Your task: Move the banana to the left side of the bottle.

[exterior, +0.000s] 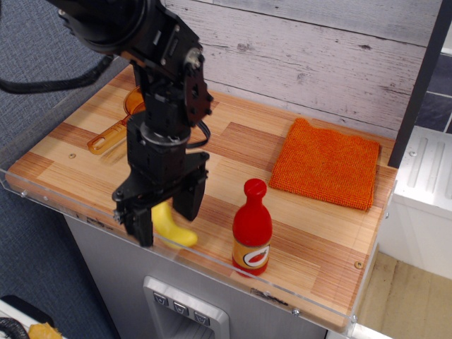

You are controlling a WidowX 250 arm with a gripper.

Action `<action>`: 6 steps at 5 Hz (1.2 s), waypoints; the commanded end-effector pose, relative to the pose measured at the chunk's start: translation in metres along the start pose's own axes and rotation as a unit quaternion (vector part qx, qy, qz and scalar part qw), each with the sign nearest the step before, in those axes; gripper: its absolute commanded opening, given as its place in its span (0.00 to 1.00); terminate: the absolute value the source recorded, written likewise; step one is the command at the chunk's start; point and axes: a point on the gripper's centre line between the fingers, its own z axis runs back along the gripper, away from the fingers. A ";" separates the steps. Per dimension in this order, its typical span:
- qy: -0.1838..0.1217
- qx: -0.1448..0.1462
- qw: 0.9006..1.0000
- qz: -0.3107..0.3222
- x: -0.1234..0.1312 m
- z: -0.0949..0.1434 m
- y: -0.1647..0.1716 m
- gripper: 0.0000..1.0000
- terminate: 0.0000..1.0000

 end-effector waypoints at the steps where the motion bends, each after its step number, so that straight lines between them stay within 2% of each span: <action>1: -0.052 -0.017 0.996 -0.069 0.018 0.049 -0.018 1.00 0.00; 2: -0.082 -0.036 0.990 -0.110 0.024 0.063 -0.032 1.00 0.00; 3: -0.098 -0.006 0.974 -0.204 0.025 0.074 -0.055 1.00 0.00; 4: -0.126 0.004 0.938 -0.324 0.013 0.081 -0.085 1.00 0.00; 5: -0.133 -0.017 0.889 -0.437 -0.005 0.091 -0.100 1.00 0.00; 6: -0.143 -0.047 0.850 -0.504 -0.028 0.108 -0.097 1.00 0.00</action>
